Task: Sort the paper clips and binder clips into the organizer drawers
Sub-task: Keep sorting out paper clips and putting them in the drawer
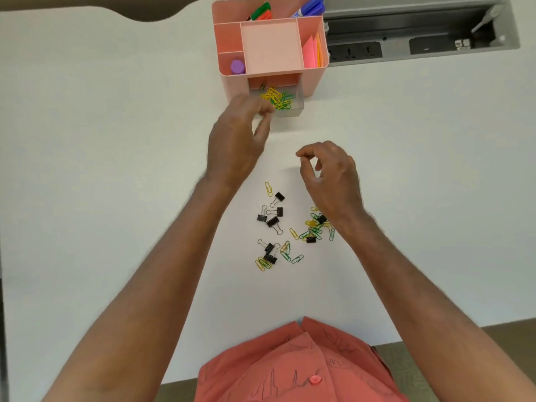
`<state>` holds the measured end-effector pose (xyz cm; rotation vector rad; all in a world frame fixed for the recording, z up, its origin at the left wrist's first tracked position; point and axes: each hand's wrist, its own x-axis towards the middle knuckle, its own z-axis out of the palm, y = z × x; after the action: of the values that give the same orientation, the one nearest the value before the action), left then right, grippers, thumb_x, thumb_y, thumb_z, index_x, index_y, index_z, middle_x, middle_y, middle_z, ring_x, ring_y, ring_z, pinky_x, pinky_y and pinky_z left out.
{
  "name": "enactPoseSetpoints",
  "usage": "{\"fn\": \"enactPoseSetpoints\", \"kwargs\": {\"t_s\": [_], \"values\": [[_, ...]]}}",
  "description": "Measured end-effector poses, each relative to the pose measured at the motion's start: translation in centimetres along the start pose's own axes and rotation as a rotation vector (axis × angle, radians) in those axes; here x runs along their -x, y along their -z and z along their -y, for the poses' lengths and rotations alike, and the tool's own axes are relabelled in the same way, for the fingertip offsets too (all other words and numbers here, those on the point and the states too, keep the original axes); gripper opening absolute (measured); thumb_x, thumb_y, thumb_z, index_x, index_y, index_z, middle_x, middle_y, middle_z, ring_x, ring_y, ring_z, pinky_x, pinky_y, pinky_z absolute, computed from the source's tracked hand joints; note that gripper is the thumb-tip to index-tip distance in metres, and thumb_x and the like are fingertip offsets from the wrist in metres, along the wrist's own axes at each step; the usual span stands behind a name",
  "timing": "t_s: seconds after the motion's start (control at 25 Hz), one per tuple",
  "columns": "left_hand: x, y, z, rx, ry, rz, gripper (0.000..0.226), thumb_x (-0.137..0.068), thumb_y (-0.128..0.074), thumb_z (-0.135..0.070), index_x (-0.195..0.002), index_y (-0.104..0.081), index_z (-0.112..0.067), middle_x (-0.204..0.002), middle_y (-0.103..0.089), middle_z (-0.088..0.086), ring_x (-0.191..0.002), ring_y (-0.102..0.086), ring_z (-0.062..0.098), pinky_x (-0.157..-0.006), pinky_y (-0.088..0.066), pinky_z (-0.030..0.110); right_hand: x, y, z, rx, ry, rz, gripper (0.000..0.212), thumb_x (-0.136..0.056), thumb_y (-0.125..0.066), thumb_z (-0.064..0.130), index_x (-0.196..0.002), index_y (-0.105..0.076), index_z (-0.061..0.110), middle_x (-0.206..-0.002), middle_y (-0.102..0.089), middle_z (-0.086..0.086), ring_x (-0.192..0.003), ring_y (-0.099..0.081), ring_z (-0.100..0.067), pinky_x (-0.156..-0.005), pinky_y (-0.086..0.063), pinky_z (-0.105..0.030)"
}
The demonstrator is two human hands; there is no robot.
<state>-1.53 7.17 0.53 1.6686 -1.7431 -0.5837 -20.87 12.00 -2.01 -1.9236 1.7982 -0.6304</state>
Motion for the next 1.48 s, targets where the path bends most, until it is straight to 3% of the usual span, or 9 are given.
{"fn": "enactPoseSetpoints", "kwargs": {"t_s": [0.12, 0.32, 0.48, 0.56, 0.76, 1.0, 1.28, 1.48], "values": [[7.2, -0.2, 1.0, 0.056, 0.115, 0.057, 0.010, -0.097, -0.064, -0.020, -0.104, -0.071, -0.021, -0.104, -0.068, -0.007, -0.065, -0.059, 0.015, -0.074, -0.055, 0.038, 3.7, -0.3, 0.0, 0.094, 0.026, 0.131, 0.012, -0.094, -0.062, 0.024, -0.102, -0.069, 0.030, -0.095, -0.066, 0.011, -0.086, -0.058, -0.013, -0.085, -0.043, -0.035], [18.7, -0.4, 3.0, 0.031, 0.329, 0.158, 0.012, -0.096, -0.066, -0.019, -0.106, -0.067, -0.026, -0.098, -0.062, -0.014, -0.075, -0.057, 0.005, -0.075, -0.053, 0.033, 9.5, -0.3, -0.3, 0.366, 0.089, 0.301, 0.023, -0.093, -0.064, 0.036, -0.114, -0.068, 0.027, -0.107, -0.065, 0.006, -0.100, -0.059, -0.022, -0.084, -0.040, -0.036], [23.7, -0.1, 3.7, -0.046, 0.298, 0.242, 0.019, -0.092, -0.071, -0.020, -0.110, -0.066, -0.020, -0.101, -0.060, -0.010, -0.091, -0.056, 0.011, -0.083, -0.051, 0.030, 12.5, -0.7, -0.1, 0.572, 0.114, 0.431, 0.061, -0.085, -0.065, 0.062, -0.130, -0.057, 0.022, -0.122, -0.059, 0.003, -0.113, -0.052, -0.024, -0.092, -0.039, -0.037], [24.8, -0.2, 3.3, -0.114, 0.242, 0.317, 0.027, -0.089, -0.075, -0.026, -0.113, -0.065, -0.018, -0.104, -0.059, -0.006, -0.098, -0.056, 0.016, -0.085, -0.049, 0.028, 13.5, -1.0, 0.2, 0.596, 0.133, 0.421, 0.066, -0.082, -0.067, 0.063, -0.132, -0.055, 0.022, -0.122, -0.058, 0.003, -0.112, -0.051, -0.024, -0.092, -0.039, -0.037], [25.0, -1.6, 1.1, -0.184, 0.260, 0.391, 0.037, -0.093, -0.071, -0.029, -0.127, -0.061, -0.018, -0.115, -0.058, 0.000, -0.111, -0.055, 0.021, -0.089, -0.051, 0.036, 15.2, -2.0, -0.1, 0.481, 0.208, 0.264, 0.037, -0.083, -0.078, 0.044, -0.114, -0.070, 0.024, -0.103, -0.067, 0.005, -0.098, -0.060, -0.023, -0.083, -0.046, -0.038], [24.1, -2.8, -0.3, -0.179, 0.287, 0.373, 0.021, -0.096, -0.067, -0.020, -0.116, -0.065, -0.014, -0.110, -0.060, 0.003, -0.102, -0.060, 0.024, -0.083, -0.051, 0.038, 15.9, -3.1, -0.6, 0.482, 0.279, 0.198, 0.008, -0.089, -0.073, 0.032, -0.092, -0.068, 0.026, -0.085, -0.064, 0.006, -0.084, -0.059, -0.020, -0.073, -0.041, -0.036], [23.5, -2.4, -0.7, -0.164, 0.335, 0.387, 0.017, -0.094, -0.070, -0.015, -0.109, -0.062, -0.011, -0.112, -0.054, 0.004, -0.090, -0.060, 0.024, -0.079, -0.054, 0.040, 15.6, -3.4, -0.3, 0.492, 0.280, 0.164, 0.005, -0.085, -0.068, 0.023, -0.084, -0.064, 0.021, -0.077, -0.060, 0.003, -0.075, -0.057, -0.022, -0.070, -0.041, -0.036], [23.1, -2.2, -0.6, -0.131, 0.361, 0.379, 0.019, -0.094, -0.064, -0.007, -0.111, -0.059, -0.015, -0.111, -0.059, 0.002, -0.096, -0.060, 0.023, -0.083, -0.053, 0.041, 15.2, -3.4, -0.2, 0.513, 0.286, 0.170, 0.004, -0.083, -0.065, 0.023, -0.085, -0.064, 0.020, -0.077, -0.061, 0.002, -0.074, -0.057, -0.021, -0.071, -0.040, -0.036]]}}
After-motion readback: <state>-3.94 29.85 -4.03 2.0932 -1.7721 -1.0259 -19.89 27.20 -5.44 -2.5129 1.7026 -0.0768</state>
